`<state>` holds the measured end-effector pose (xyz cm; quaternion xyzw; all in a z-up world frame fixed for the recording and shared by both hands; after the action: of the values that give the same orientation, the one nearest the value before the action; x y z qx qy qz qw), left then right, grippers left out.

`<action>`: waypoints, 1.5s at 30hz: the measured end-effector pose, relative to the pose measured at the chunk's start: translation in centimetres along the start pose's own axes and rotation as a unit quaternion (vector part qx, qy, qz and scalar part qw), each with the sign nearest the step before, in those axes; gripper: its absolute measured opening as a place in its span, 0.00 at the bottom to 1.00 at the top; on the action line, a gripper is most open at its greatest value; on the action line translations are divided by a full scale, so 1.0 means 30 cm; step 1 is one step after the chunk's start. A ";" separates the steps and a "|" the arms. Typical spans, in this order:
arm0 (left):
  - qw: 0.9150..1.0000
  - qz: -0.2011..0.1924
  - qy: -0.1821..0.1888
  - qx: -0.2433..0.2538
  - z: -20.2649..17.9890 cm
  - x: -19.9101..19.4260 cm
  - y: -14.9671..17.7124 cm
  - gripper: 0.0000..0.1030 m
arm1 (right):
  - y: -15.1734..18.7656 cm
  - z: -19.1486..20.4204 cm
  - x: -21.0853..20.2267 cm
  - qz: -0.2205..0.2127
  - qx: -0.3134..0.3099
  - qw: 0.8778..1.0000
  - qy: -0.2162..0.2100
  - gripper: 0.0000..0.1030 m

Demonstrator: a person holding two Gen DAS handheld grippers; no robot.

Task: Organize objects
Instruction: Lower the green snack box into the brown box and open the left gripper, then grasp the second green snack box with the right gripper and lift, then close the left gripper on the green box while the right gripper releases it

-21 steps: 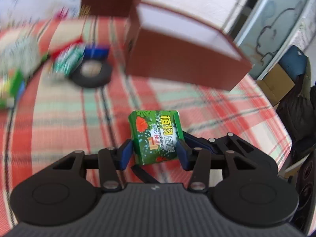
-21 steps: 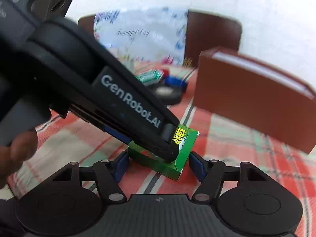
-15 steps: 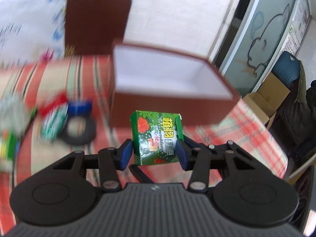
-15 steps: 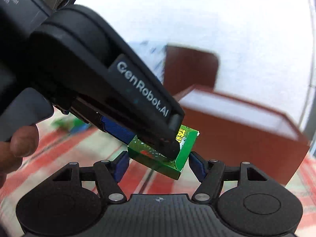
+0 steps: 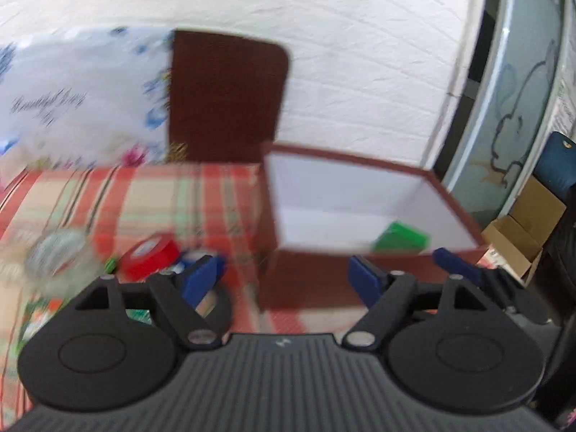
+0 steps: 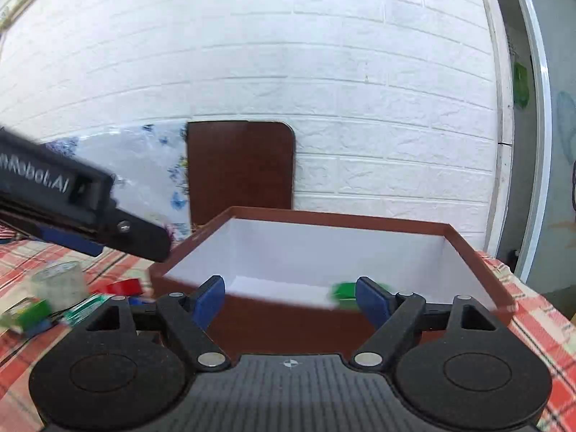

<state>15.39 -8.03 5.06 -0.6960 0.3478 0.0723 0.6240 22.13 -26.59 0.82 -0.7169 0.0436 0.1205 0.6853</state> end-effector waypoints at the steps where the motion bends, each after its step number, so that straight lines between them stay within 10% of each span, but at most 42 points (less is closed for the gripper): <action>1: 1.000 0.014 -0.009 -0.010 0.052 -0.014 0.048 0.80 | 0.022 0.021 -0.025 -0.001 0.001 1.000 -0.010 0.79; 9: 0.982 0.075 -0.132 -0.114 0.511 -0.165 0.388 0.79 | 0.245 0.353 -0.212 0.102 -0.057 0.982 -0.147 0.71; 18: 0.957 -0.050 -0.240 -0.153 0.889 -0.276 0.387 0.79 | 0.130 0.689 -0.080 0.143 -0.046 0.955 -0.255 0.70; 30: 0.962 -0.089 -0.172 -0.191 0.914 -0.287 0.379 0.95 | 0.111 0.948 0.147 0.177 -0.049 0.961 -0.209 0.85; 35: 0.962 -0.094 -0.166 -0.197 0.914 -0.291 0.381 0.96 | 0.125 0.929 0.088 0.168 -0.069 0.962 -0.201 0.38; 45: 0.968 -0.061 -0.178 -0.164 0.859 -0.266 0.359 0.94 | 0.196 0.568 -0.183 0.186 -0.014 0.969 -0.160 0.22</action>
<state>11.84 19.00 -4.92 -0.7847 0.1710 0.2128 0.5565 13.57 -10.56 -4.14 -0.6774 0.0638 0.3596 0.6386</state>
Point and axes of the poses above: each gripper's, at about its wrist camera, not at the fingertips, and x roughly the way its jaws point, z to its left, y to its underside, the point moved 8 cm from there along x, roughly the way its jaws point, and after that the axes turned 1 degree about -x, right-handed, at the moved point
